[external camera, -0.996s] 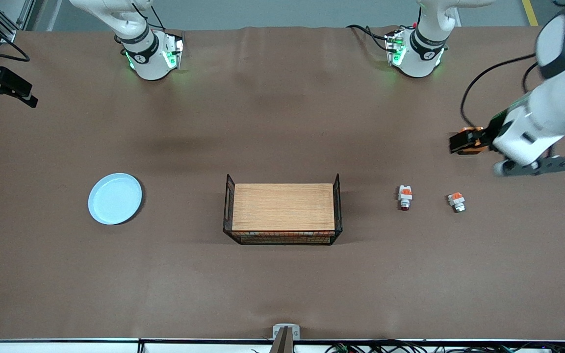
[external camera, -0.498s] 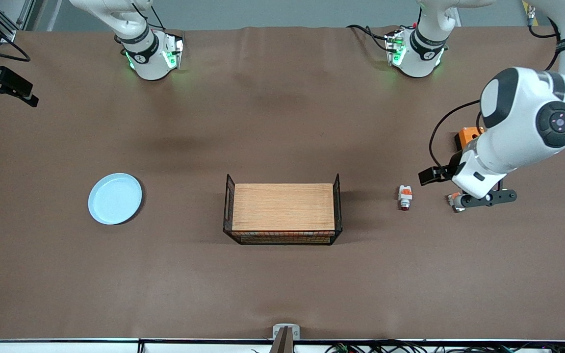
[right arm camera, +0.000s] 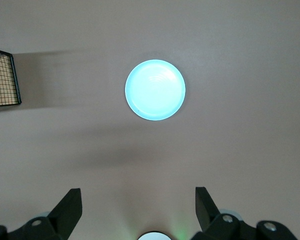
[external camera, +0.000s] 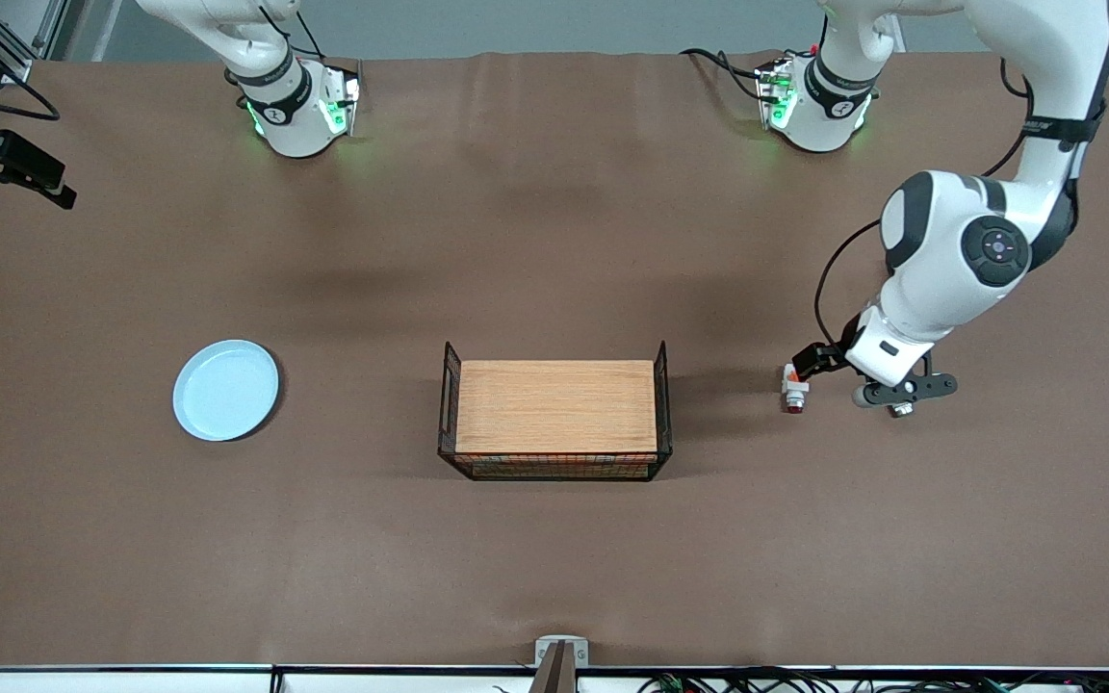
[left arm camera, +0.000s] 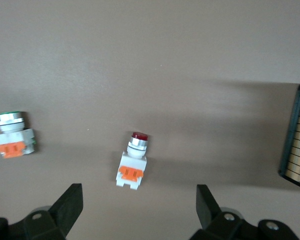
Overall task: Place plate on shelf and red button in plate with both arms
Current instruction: 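Grasp the red-capped button with the left gripper while the right gripper reaches the plate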
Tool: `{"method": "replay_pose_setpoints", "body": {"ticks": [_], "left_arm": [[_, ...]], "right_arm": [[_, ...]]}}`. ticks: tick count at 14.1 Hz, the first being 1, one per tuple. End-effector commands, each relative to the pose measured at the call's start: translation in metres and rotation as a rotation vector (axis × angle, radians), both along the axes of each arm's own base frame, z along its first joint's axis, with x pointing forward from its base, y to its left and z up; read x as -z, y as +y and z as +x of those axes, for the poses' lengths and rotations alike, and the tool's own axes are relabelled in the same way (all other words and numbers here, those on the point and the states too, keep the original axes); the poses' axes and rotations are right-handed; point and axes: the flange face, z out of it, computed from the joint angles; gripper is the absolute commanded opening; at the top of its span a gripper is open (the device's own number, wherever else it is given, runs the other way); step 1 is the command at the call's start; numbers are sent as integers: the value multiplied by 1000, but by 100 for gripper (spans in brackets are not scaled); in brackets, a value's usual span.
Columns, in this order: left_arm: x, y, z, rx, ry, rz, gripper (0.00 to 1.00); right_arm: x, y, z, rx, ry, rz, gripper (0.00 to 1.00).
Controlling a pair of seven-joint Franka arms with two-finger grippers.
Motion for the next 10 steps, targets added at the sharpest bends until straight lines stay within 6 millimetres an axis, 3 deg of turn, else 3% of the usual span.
{"method": "replay_pose_setpoints", "body": {"ticks": [1,5,7,8,10], "left_arm": [[35,-3,-2,68,-17,44,100],[86,-6,1,108,-12,55,100],[101,-5,0,129,5,68,100],[102,-5,0,129,8,68,100],[110,-6,1,151,17,68,100]], "right_arm": [[14,-2,15,6,35,-19,100],[52,-13,44,6,78,-16,100],[76,-35,57,-42,105,-2,100],[100,-45,69,-56,139,2,100],[116,-80,82,0,149,19,100]]}}
